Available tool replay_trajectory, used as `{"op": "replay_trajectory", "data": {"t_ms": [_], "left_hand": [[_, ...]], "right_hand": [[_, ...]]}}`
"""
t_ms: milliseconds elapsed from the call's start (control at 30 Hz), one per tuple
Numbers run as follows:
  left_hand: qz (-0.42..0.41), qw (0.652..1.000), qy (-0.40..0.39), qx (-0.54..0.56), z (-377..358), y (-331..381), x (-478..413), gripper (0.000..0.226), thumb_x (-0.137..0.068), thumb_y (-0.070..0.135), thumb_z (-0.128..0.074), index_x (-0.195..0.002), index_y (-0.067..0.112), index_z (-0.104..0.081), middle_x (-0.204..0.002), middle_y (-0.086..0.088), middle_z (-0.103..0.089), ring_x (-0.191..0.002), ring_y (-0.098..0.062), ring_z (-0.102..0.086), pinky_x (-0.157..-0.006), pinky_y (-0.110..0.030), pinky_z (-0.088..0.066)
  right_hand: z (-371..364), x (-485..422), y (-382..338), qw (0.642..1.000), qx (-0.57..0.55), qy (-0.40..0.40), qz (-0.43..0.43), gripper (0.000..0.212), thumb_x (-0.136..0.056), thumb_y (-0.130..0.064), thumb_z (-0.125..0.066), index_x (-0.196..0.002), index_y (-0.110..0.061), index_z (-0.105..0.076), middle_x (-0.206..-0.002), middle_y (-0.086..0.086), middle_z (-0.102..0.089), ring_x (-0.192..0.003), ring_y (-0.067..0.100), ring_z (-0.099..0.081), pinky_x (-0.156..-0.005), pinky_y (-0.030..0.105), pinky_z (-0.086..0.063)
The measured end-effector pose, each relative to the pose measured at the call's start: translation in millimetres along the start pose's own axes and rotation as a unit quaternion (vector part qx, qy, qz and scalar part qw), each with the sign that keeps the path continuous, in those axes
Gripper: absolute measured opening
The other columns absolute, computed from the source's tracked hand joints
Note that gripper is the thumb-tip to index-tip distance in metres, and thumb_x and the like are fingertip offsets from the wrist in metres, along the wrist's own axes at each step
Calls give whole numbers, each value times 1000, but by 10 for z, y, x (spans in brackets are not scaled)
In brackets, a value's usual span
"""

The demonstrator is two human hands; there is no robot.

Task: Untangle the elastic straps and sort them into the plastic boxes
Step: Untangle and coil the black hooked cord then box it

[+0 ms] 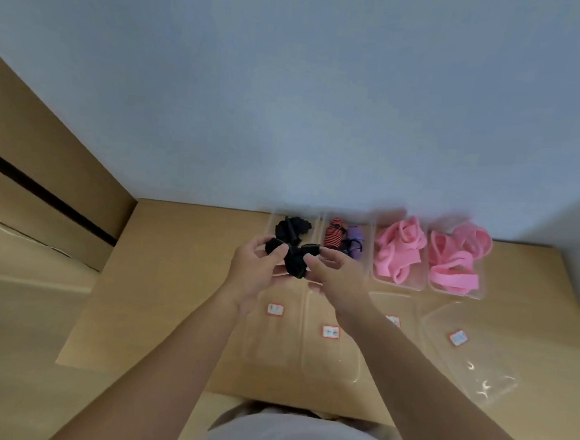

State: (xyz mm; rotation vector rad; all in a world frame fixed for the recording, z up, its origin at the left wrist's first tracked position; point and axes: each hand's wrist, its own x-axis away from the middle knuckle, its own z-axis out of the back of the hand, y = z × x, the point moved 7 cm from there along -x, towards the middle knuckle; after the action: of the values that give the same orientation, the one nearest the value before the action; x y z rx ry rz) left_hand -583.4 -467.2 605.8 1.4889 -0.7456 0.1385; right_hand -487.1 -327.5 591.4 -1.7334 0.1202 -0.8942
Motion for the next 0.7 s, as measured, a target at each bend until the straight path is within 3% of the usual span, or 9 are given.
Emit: {"op": "replay_trajectory", "data": {"t_ms": [67,167,300,367,433,533,633,700], "left_hand": [[14,1000,-2,-10,104,-66,-180,24,-100,8,-64,-123,5,-57,-113,-18,-73,-90,-32,-77,-83,-47,-63],[32,999,-6,-1,137,-143,-421,16,-99,4,-64,-114,6,-57,-111,-22,-71,-89,-33,-78,-82,-49,-64],[51,998,-17,-28,107,-214,-669,17,-97,4,-66,-112,3,-57,-113,-25,-69,-89,-35,-77,-86,-51,-62],[51,995,-27,-79,118,-204,-741,21,-97,8,-68,-114,2,-57,-113,-24,-69,-83,-34,-77,-79,-46,-64],[29,981,-47,-185,167,-138,-806,21,-96,18,-71,-111,8,-61,-107,-16,-72,-70,-31,-77,-60,-35,-62],[-49,914,-84,-394,250,19,-924,12,-93,29,-71,-102,21,-72,-92,2,-76,-57,-19,-72,-48,-21,-48],[-115,840,-171,-501,156,64,-940,17,-93,25,-71,-108,23,-77,-97,4,-75,-72,-12,-65,-66,-23,-47],[-145,791,-209,-557,61,35,-925,18,-95,18,-67,-110,19,-77,-92,1,-72,-82,-18,-62,-66,-27,-45]], "right_hand": [[-142,-64,115,1000,24,16,-7,57,-87,-19,-78,-138,-13,-56,-94,-11,-76,-87,10,-74,-73,28,-59],[-211,-183,187,990,131,57,3,68,-82,-21,-81,-144,-16,-51,-112,-8,-71,-99,13,-70,-94,39,-56],[-272,-316,130,962,245,106,50,63,-83,-24,-79,-140,-22,-51,-101,-15,-68,-83,-4,-66,-73,15,-49],[-291,-368,132,950,278,123,65,57,-83,-24,-77,-134,-23,-53,-100,-11,-70,-80,4,-68,-71,23,-52],[-338,-413,159,936,321,123,72,52,-84,-23,-75,-131,-22,-54,-103,-4,-73,-80,14,-68,-72,33,-55],[-412,-470,211,914,381,117,78,46,-85,-24,-72,-129,-20,-58,-102,3,-72,-85,22,-66,-72,35,-53],[-491,-500,234,874,462,112,104,34,-89,-23,-68,-122,-14,-62,-94,7,-66,-91,28,-61,-71,37,-48],[-529,-502,243,848,503,115,119,26,-91,-20,-67,-114,-11,-65,-88,6,-60,-95,30,-56,-67,34,-40]]}}
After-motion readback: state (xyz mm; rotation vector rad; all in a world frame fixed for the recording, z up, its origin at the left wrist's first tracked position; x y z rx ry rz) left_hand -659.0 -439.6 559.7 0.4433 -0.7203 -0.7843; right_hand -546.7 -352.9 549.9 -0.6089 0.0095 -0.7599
